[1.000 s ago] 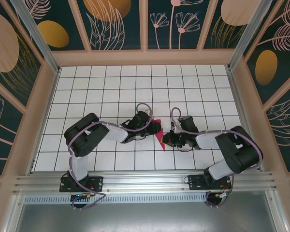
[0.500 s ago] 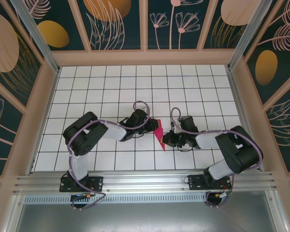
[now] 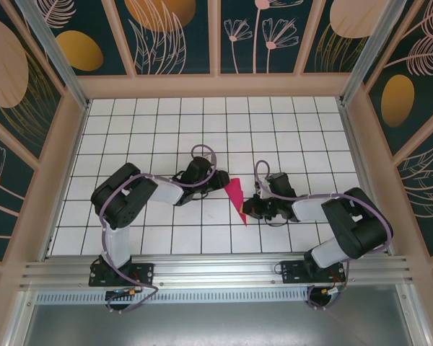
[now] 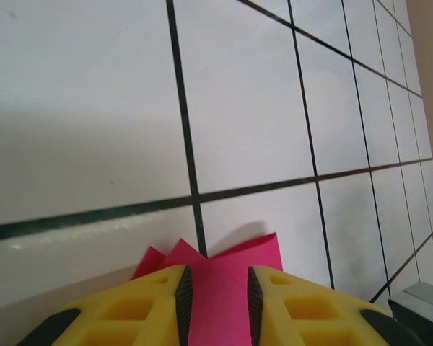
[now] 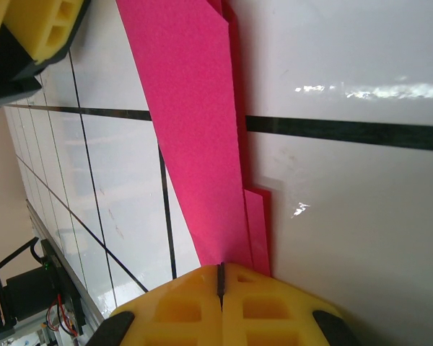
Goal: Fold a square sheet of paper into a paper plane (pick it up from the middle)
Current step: Fold the wing for the fifth time at the center of the table.
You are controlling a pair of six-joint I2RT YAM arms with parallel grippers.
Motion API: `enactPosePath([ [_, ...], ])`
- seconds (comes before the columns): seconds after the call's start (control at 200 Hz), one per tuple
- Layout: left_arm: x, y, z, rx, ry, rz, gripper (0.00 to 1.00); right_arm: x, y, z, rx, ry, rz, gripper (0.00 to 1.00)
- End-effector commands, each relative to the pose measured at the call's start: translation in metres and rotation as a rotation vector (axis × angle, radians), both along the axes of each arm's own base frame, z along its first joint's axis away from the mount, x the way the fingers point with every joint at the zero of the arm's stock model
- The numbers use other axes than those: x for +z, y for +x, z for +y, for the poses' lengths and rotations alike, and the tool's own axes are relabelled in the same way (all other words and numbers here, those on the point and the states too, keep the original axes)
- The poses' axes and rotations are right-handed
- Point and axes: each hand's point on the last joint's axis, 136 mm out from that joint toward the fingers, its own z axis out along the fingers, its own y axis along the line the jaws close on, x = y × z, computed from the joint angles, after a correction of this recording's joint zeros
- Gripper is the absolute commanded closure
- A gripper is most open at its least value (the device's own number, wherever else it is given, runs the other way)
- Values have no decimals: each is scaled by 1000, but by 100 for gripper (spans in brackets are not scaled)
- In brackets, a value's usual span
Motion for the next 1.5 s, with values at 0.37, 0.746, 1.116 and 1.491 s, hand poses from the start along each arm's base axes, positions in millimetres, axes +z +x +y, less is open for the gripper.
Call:
enactPosePath([
  [0.37, -30, 29, 48, 121, 275, 43, 68, -50, -47, -37, 3, -217, 180, 100],
  [0.746, 62, 16, 25, 31, 19, -81, 75, -40, -36, -28, 15, -188, 147, 100],
  [1.116, 39, -33, -32, -91, -51, 55, 100, -44, -35, -27, 12, -189, 146, 100],
  [1.491, -3, -36, -33, -59, 24, 114, 100, -48, -42, -31, 15, -199, 161, 100],
])
